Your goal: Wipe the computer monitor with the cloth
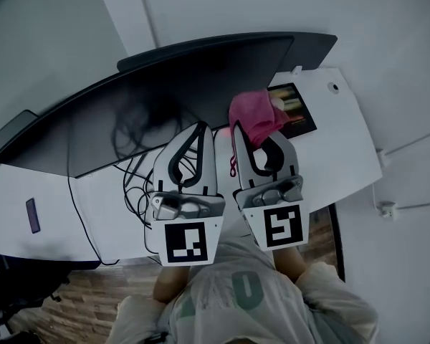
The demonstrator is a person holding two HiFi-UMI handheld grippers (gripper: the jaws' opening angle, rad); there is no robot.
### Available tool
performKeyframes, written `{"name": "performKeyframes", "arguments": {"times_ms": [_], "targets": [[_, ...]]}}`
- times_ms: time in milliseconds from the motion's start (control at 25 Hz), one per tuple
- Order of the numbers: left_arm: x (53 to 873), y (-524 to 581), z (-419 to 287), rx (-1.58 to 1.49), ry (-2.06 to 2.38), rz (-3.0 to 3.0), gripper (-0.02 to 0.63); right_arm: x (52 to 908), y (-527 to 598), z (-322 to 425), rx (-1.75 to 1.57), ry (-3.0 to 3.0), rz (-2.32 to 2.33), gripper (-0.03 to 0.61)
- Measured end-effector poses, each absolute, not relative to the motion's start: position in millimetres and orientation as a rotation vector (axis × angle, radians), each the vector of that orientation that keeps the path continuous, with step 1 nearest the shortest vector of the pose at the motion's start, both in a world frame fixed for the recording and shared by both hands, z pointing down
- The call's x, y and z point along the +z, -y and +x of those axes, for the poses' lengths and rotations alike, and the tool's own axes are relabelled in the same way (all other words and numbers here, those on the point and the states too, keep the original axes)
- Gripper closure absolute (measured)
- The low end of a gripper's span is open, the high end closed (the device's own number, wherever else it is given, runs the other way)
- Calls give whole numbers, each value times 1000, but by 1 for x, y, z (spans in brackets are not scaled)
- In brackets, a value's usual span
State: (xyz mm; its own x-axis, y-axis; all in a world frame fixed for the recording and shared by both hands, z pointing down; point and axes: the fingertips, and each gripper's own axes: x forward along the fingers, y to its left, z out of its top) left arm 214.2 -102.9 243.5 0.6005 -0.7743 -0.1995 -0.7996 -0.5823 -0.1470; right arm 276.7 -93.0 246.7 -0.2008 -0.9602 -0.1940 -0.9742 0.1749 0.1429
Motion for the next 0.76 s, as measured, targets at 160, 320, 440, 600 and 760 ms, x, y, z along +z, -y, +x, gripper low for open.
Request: {"name": "performKeyframes", "arguments": {"times_ms": [160, 320, 440, 600, 760], "targets": [[244, 102, 212, 157, -1298, -2600, 598, 247, 93, 271, 374, -2367, -1948, 522], [244, 103, 214, 158, -1293, -2607, 598, 247, 94, 271, 369, -2375, -1947, 522], [245, 103, 216, 148, -1285, -2610, 598, 249, 93, 272, 372, -2381, -1952, 522], [247, 105, 215, 148, -1295, -2613, 598, 252, 93, 275, 367, -2387, -1963, 522], [245, 105, 216, 158, -1301, -2609, 598, 251, 93, 276, 365, -2387, -1954, 522]]}}
